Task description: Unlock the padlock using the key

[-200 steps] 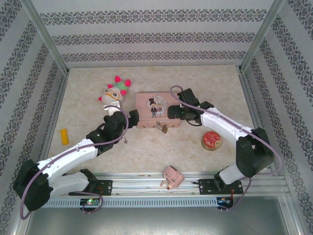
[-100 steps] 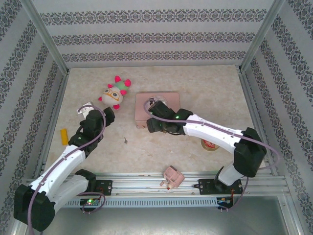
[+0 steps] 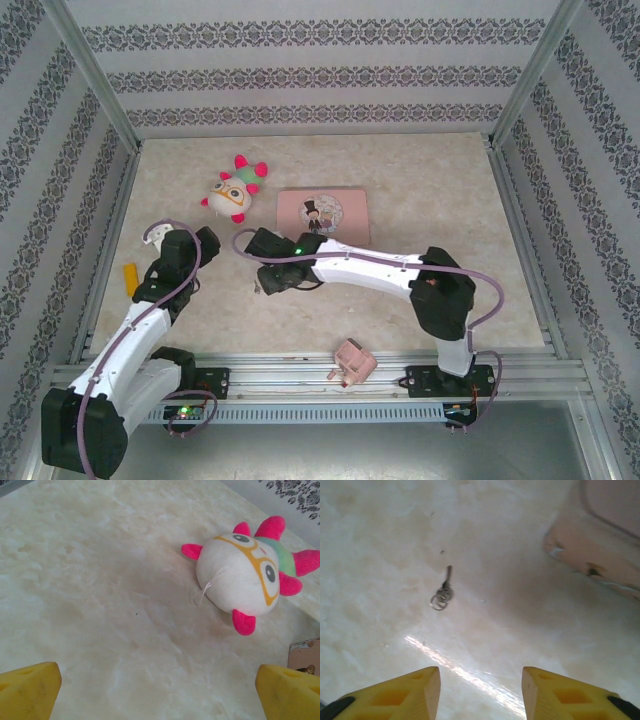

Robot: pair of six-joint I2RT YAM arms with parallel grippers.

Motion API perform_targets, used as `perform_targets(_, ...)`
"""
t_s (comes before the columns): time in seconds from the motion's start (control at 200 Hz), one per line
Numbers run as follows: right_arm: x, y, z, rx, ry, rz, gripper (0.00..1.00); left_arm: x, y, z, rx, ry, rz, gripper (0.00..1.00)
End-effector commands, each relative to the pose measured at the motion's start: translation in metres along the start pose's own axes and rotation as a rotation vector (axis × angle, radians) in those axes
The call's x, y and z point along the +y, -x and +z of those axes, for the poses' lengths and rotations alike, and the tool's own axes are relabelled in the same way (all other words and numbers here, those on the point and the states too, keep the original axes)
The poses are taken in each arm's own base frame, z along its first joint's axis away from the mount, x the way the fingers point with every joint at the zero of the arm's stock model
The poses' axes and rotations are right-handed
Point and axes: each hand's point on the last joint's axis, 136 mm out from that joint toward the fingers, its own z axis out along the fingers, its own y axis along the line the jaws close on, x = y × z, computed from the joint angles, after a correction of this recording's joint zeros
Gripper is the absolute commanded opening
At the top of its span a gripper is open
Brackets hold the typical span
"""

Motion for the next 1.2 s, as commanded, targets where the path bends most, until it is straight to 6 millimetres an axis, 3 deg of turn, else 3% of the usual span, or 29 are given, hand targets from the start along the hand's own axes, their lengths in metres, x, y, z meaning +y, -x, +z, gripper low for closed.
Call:
perform_targets(0.0,0.012,-0.008,0.009,0.063,0.005,-0.043,0.43,0.015,-0.011,0.001,0.039,0.041,-0.017,0.99)
perform_targets(0.245,0.024,-0.003,0.035,0.092,-0.035,-0.086,0.31,0.044,-0.014,-0.001,0.030,0.151,-0.043,0.99)
perform_targets(0.49,0.033,-0.002,0.051,0.124,-0.072,-0.175,0.29,0.065,-0.013,-0.009,-0.028,0.212,-0.099,0.99)
perform_targets(1.199,0.039,-0.003,0.086,0.181,-0.107,-0.232,0.32,0.071,-0.019,-0.010,-0.056,0.195,-0.151,0.99)
